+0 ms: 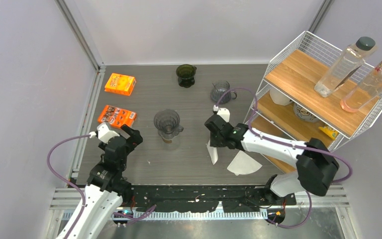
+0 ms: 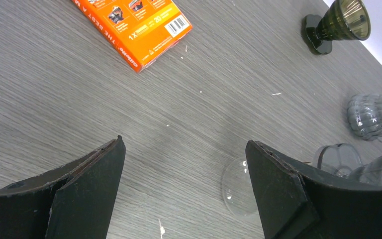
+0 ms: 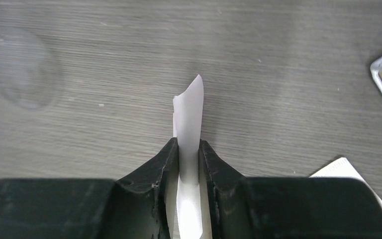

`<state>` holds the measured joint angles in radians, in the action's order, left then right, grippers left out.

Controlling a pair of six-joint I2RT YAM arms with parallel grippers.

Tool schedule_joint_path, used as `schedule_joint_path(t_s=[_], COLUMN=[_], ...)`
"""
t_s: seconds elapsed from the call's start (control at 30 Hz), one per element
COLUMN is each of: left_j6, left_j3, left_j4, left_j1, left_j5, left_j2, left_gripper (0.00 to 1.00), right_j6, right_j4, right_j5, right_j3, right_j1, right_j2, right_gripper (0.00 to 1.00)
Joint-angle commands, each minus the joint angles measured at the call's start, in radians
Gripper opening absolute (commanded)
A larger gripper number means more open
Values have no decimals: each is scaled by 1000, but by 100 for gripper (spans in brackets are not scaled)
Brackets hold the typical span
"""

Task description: Place the coffee filter in the dripper

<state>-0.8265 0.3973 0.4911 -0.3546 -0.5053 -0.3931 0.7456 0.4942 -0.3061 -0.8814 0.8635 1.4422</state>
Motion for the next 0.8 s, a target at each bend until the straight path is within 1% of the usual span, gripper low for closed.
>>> schedule_joint_path(t_s=[0.0, 0.13, 0.17, 0.33, 0.43, 0.53, 0.6, 0.63, 0.67, 0.7, 0.77], left_j6=[24, 68, 100, 158, 196, 265, 323, 345, 363, 379, 375], left_j3=[33, 35, 37, 75, 134, 220, 292, 330, 365, 399, 443], left_j4=[-19, -76, -104, -235, -359, -470, -524, -532, -534, -534, -559], left_j1=[-3, -3, -3, -3, -3, -3, -3, -4, -4, -4, -5], left_j5=[-41, 28, 59, 171, 285, 475, 667, 807, 918, 1021, 1194], left_j2=[24, 40, 46, 77, 63, 4, -60, -96, -143, -188, -279], left_gripper=[99, 99, 99, 99, 99, 99, 99, 99, 99, 99, 99], right_j6=[-75, -124, -133, -204, -243, -290, -320, -348, -359, -379, -412], right_j4=[-84, -86, -87, -115, -168, -220, -226, -226, -229, -238, -247], right_j5=[-26, -33, -37, -123, -93, -29, 22, 71, 93, 148, 232], right_j3=[-11, -37, -40, -62, -64, -84, -111, -121, -139, -150, -167], right_j1=[-3, -9, -8, -21, -24, -26, -26, -27, -27, -27, -28], right_j2=[-111, -175, -189, -303, -375, -412, -433, -444, -449, -463, -482], right_gripper=[25, 25, 25, 25, 25, 26, 26, 26, 26, 26, 26])
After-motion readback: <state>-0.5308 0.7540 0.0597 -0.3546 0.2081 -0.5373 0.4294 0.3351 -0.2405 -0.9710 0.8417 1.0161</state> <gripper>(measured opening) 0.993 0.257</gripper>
